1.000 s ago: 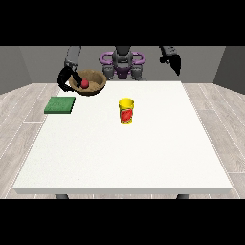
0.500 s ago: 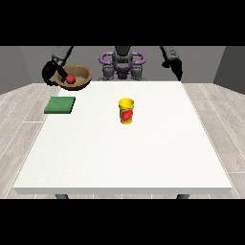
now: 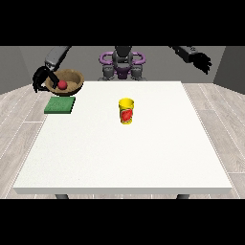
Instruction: Pick the cup and pour the ball into the bowl, then pick the bowl and place it on the pad
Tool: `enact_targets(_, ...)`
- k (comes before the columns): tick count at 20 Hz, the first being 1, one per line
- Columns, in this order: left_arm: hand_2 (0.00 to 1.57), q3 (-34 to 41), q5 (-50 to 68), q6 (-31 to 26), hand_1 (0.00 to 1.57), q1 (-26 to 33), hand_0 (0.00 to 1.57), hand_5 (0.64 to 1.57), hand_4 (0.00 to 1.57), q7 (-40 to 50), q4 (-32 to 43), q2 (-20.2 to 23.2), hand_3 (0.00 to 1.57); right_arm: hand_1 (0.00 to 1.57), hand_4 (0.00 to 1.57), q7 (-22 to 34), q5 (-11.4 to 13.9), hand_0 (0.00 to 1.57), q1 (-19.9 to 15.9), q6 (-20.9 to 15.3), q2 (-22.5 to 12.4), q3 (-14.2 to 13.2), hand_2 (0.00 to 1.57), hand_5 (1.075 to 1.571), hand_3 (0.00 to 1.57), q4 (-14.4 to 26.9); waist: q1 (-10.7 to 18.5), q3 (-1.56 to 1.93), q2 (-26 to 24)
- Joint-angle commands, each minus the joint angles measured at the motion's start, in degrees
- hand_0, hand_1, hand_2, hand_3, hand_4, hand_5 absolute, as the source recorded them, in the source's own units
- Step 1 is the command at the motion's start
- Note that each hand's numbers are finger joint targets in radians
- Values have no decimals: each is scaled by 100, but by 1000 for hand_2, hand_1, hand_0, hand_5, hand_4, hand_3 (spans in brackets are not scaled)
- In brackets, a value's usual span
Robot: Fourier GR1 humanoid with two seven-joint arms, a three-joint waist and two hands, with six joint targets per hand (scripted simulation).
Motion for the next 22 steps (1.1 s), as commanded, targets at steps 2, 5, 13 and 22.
enact_targets(2,0,964,714,-853,0,-135,0,1571,1280,-152,520,1131,0,1571,820,-475,-39,1571,200,10,-188,-169,1571,1570,0,5,15,-3,349)
enact_targets(5,0,1085,736,-1157,0,-74,0,1569,1248,-643,1036,1251,0,1571,793,-230,-100,1571,-183,-316,163,-155,1571,1566,0,-153,84,-6,571)
enact_targets(13,0,1353,904,-1400,0,-163,0,1557,1186,-891,1321,1591,0,1549,0,-408,-86,1549,-226,-503,-573,-553,1571,1560,1036,312,-27,-4,957)
enact_targets(22,0,1194,809,-1293,0,-262,0,1550,1178,-847,1355,1561,0,0,0,-162,-294,0,-733,-58,-508,-544,184,1392,118,714,-10,-1,811)
